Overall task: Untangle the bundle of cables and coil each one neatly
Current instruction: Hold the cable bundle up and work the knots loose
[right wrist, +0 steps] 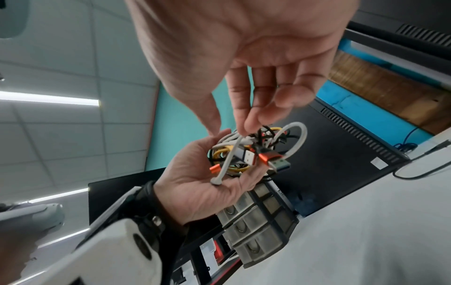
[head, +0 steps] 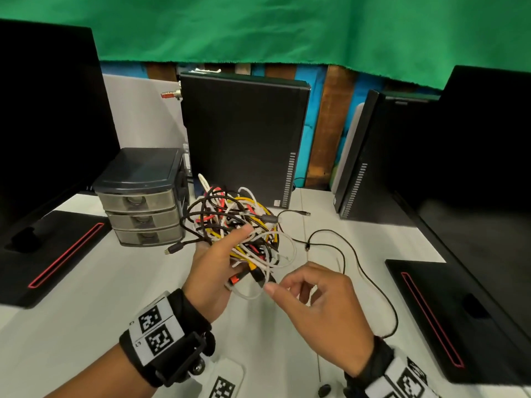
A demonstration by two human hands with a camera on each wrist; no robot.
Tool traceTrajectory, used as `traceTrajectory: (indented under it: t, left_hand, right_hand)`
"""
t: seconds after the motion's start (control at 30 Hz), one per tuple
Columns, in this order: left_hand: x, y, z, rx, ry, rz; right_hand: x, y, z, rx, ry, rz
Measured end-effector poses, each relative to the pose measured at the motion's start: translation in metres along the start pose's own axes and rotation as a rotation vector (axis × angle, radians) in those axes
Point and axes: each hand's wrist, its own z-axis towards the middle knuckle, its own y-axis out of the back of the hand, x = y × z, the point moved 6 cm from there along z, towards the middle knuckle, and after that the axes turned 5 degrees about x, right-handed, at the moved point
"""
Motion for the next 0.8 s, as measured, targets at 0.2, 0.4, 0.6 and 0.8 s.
traceTrajectory:
  t: [0.2,0.4,0.6,0.8]
  left_hand:
    - [-0.001,-0.011,-0.010,0.078,-0.102,0.022]
    - [-0.001,-0.007,-0.011,-0.006,-0.155,-0.045]
    - [-0.003,-0.005,-0.009,-0.007,-0.121,-0.006]
    - [0.003,-0.021,-0.018,0.149,-0.064,-0.005]
  right_hand:
    - [-0.004,-0.002,0.000,0.041,-0.105,0.062]
    - [-0.010,-0.014,-0.002,0.105,-0.197,0.138]
    - [-0.006,-0.005,0.001,0.055,-0.207,0.284]
    - [-0.002,-0.003,0.000,-0.038,-0.206,0.356]
